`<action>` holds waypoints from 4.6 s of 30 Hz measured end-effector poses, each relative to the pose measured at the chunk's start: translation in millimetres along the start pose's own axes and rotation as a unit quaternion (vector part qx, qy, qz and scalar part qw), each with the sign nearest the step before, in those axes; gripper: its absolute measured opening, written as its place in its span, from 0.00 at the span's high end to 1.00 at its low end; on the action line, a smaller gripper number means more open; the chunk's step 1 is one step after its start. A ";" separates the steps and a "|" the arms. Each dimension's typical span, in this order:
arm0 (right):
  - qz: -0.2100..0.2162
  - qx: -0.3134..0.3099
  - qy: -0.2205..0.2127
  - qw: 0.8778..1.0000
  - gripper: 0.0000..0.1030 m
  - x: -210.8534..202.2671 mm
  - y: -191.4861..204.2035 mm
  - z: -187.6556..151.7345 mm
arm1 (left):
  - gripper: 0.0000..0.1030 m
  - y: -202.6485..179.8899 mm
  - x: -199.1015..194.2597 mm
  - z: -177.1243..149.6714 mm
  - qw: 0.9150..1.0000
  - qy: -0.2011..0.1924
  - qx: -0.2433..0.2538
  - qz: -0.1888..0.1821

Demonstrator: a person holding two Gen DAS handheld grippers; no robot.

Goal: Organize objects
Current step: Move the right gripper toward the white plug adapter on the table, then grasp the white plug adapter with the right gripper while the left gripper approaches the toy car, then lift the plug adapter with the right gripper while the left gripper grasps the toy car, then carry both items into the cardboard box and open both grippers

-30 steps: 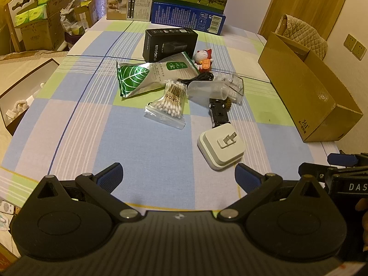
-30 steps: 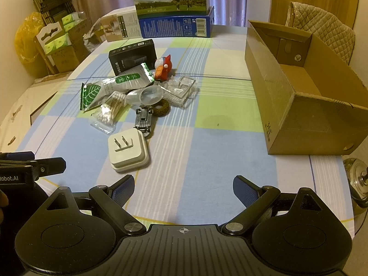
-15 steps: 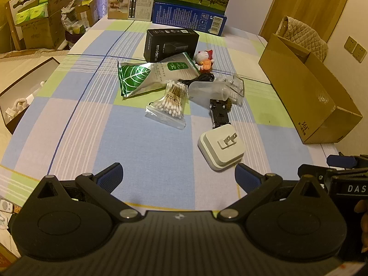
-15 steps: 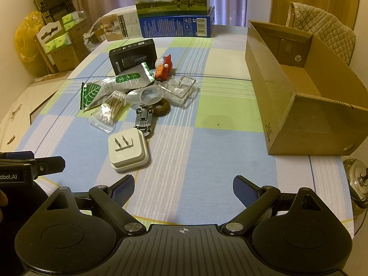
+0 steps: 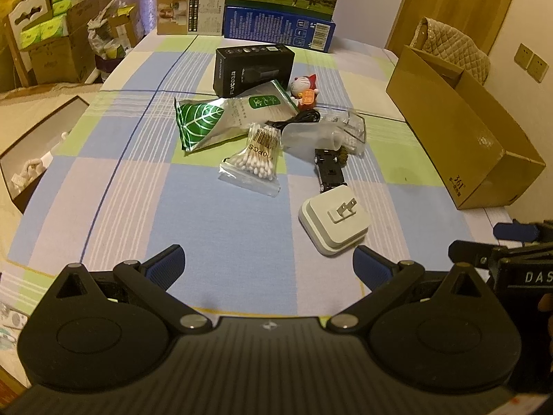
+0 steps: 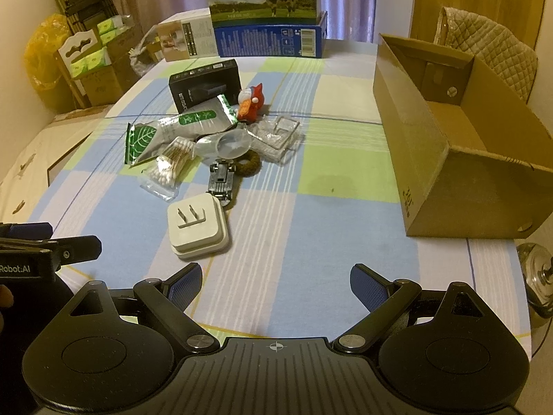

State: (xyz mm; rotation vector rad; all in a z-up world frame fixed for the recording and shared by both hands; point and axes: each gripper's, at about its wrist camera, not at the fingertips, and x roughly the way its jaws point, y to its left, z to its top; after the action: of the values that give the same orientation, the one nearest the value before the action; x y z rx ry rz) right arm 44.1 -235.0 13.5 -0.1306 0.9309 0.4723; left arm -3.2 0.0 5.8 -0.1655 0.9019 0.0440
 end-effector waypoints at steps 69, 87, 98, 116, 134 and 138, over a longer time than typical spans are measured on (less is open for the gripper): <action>-0.015 -0.029 -0.043 0.999 0.40 98.0 -17.6 6.0 | 0.16 -15.0 111.9 58.5 0.999 0.016 -0.011 -0.032; -0.021 0.024 -0.046 0.998 0.40 104.4 -53.5 11.9 | 0.66 -65.4 167.3 69.3 1.000 0.020 0.015 -0.014; -0.019 0.023 -0.052 0.998 0.40 101.6 -50.1 14.5 | 0.75 -61.6 148.9 57.5 0.998 0.036 0.046 -0.011; -0.009 0.024 -0.132 0.991 0.40 3.9 -66.9 64.2 | 0.75 -112.4 52.1 107.4 0.994 -0.024 0.082 -0.067; -0.095 0.059 -0.112 0.987 0.40 -25.1 -236.1 100.6 | 0.75 -289.4 91.9 159.7 0.972 -0.018 0.158 -0.173; -0.097 0.071 -0.110 0.987 0.40 -20.9 -254.9 95.3 | 0.75 -306.2 109.2 157.2 0.970 -0.008 0.169 -0.175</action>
State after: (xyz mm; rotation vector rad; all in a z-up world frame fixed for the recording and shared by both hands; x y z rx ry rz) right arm 217.6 -439.6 63.5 -0.0370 0.7243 0.2336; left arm 219.6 -280.1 54.1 -0.0040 0.8402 -0.4341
